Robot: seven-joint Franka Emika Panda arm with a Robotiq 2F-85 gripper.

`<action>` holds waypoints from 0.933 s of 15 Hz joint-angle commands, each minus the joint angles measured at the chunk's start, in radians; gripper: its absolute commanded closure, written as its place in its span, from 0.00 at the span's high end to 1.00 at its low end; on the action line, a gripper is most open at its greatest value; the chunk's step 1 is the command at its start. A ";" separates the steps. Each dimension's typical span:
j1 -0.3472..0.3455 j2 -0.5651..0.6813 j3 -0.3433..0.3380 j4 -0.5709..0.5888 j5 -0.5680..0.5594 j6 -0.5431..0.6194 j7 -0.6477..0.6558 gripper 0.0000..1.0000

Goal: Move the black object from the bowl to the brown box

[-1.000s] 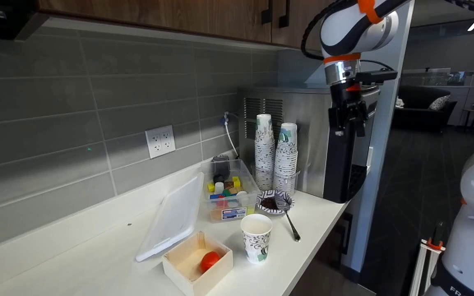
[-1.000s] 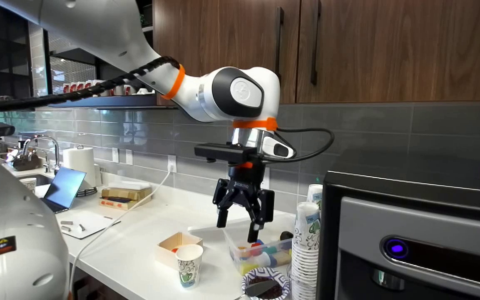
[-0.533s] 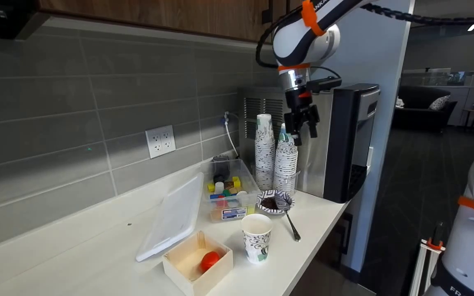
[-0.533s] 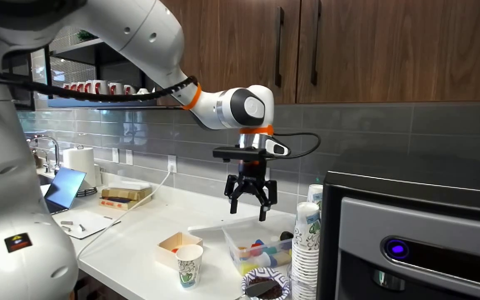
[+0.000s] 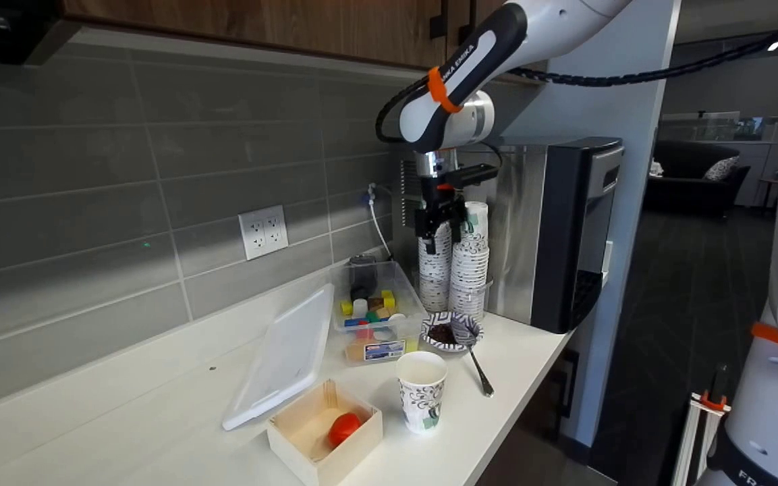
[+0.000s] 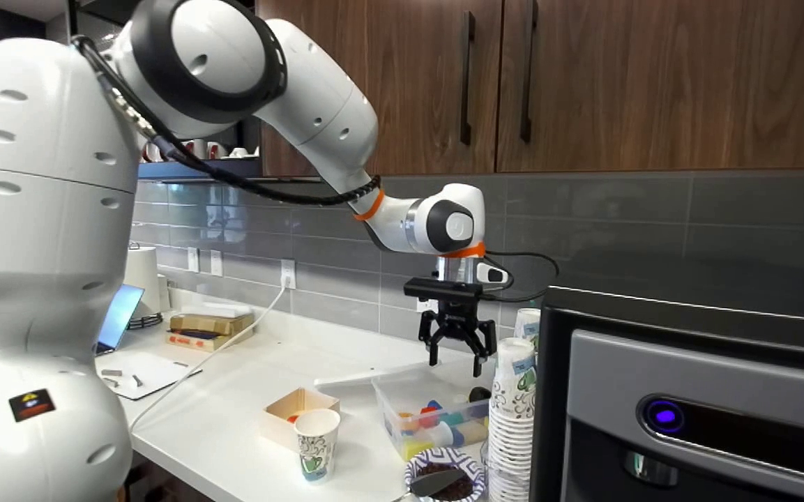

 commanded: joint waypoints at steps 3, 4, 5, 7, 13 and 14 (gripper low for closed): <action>-0.020 0.185 0.042 0.164 0.036 0.125 -0.066 1.00; -0.022 0.214 0.049 0.186 0.036 0.151 -0.067 1.00; -0.024 0.243 0.058 0.210 0.041 0.170 -0.069 1.00; -0.028 0.301 0.070 0.258 0.038 0.215 -0.069 1.00; -0.045 0.462 0.111 0.425 0.053 0.274 -0.066 1.00; -0.045 0.483 0.116 0.452 0.056 0.269 -0.063 1.00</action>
